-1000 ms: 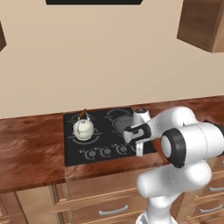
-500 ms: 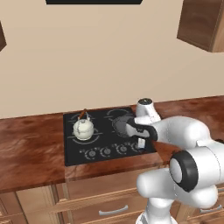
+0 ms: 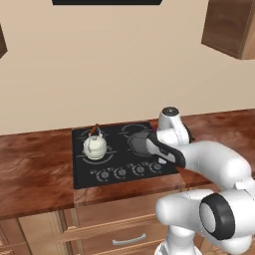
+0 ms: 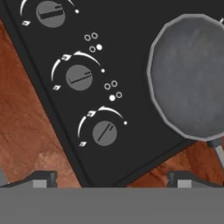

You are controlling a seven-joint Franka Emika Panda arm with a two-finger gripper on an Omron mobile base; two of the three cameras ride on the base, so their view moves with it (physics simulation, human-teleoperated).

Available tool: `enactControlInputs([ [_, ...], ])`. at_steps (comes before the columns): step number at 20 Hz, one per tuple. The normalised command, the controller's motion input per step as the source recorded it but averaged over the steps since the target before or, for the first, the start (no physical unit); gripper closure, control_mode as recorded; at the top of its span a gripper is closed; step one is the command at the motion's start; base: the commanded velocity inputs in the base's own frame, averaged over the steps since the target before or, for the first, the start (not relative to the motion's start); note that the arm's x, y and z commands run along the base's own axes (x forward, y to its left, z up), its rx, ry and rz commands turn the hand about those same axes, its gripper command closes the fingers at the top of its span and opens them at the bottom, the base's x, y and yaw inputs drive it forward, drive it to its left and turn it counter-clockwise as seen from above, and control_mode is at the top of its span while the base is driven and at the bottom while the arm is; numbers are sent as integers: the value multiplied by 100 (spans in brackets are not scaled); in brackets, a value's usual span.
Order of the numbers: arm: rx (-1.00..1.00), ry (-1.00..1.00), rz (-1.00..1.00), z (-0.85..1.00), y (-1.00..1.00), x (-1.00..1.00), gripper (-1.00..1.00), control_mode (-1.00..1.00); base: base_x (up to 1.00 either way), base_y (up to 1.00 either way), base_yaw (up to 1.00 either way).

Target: Pick the pan from the cabinet and place it on the stove. Then turn on the stove burner for the pan.

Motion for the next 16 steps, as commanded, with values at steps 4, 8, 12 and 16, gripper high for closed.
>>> enactControlInputs([
  [4,0,-6,0,32,0,-20,-100,-100,0,0,0],
  [8,0,-5,0,58,0,-30,-100,-100,0,0,0],
  [12,0,-4,0,45,0,-48,-100,-100,0,0,0],
  [16,0,-5,0,38,0,-67,-100,-100,0,0,0],
])
